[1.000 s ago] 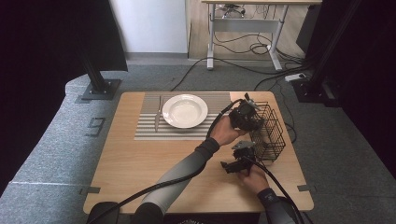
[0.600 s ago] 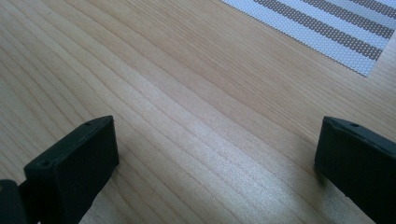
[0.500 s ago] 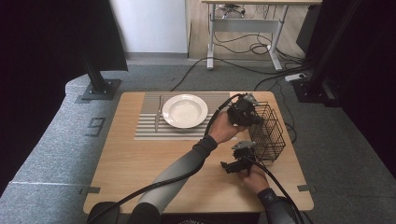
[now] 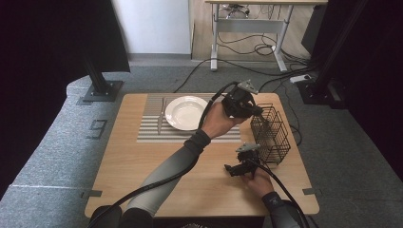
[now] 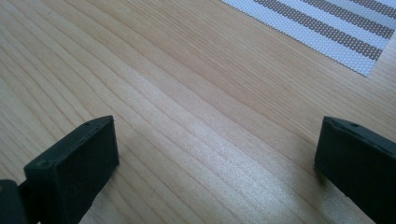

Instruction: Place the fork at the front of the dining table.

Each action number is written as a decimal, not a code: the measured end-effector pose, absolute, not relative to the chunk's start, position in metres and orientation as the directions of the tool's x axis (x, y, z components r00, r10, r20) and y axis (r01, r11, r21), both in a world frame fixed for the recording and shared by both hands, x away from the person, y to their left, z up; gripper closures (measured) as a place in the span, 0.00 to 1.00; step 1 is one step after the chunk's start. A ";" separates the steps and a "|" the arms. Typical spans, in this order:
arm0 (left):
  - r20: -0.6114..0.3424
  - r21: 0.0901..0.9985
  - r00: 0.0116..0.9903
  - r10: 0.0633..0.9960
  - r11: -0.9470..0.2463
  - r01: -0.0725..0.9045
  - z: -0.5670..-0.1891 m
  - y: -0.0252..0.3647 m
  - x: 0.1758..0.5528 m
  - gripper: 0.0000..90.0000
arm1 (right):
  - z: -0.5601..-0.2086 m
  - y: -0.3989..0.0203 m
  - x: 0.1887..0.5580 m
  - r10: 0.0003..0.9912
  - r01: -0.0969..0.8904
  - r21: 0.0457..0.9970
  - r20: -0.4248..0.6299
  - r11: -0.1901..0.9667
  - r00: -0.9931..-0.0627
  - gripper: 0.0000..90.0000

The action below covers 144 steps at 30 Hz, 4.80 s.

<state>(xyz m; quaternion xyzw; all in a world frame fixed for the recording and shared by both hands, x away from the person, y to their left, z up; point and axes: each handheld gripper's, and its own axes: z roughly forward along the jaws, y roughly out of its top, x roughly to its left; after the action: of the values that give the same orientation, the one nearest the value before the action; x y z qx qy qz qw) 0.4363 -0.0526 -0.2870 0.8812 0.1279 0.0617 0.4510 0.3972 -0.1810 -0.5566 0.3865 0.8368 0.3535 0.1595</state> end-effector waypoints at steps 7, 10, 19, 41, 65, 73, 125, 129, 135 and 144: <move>0.024 0.815 0.949 0.315 -0.556 0.164 -0.268 -0.022 0.430 0.97 | -0.556 -0.181 0.397 0.759 0.535 0.714 0.007 0.452 -0.651 0.00; 0.019 0.811 0.941 0.338 -0.556 0.183 -0.267 -0.006 0.432 0.97 | -0.557 -0.181 0.397 0.759 0.533 0.713 0.004 0.454 -0.651 0.00; -0.005 0.792 0.919 0.394 -0.560 0.244 -0.288 0.038 0.439 0.97 | -0.557 -0.180 0.399 0.749 0.526 0.714 0.005 0.461 -0.663 0.00; -0.093 0.741 0.907 0.411 -0.580 0.339 -0.366 0.073 0.442 0.97 | -0.541 -0.178 0.400 0.732 0.495 0.738 0.002 0.459 -0.681 0.14; -0.088 0.734 0.919 0.384 -0.598 0.321 -0.376 0.063 0.436 0.97 | -0.472 -0.122 0.407 0.566 0.293 0.752 -0.127 0.591 -0.815 0.93; -0.068 0.787 0.926 0.371 -0.550 0.278 -0.378 0.061 0.434 0.90 | -0.474 -0.121 0.407 0.589 0.324 0.781 -0.068 0.534 -0.805 0.94; 0.007 0.768 0.782 0.623 -0.504 0.394 -0.536 0.176 0.350 0.00 | -0.445 -0.144 0.485 0.750 0.463 0.722 -0.116 0.514 -0.651 0.93; 0.005 0.748 0.784 0.621 -0.523 0.409 -0.542 0.173 0.352 0.00 | -0.447 -0.141 0.497 0.758 0.479 0.710 -0.118 0.516 -0.641 0.93; 0.016 0.722 0.775 0.632 -0.543 0.428 -0.546 0.171 0.354 0.00 | -0.455 -0.137 0.514 0.772 0.509 0.687 -0.122 0.519 -0.624 0.94; 0.076 0.677 0.784 0.616 -0.609 0.412 -0.548 0.163 0.352 0.00 | -0.471 -0.131 0.538 0.799 0.563 0.646 -0.125 0.516 -0.589 0.93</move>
<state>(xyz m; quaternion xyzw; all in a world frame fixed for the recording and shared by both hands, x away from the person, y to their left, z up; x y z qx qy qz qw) 0.3521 0.1629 -0.5481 0.8839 0.2908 0.1527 0.3329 0.5381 -0.1314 -0.4715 0.4027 0.8453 0.2825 0.2085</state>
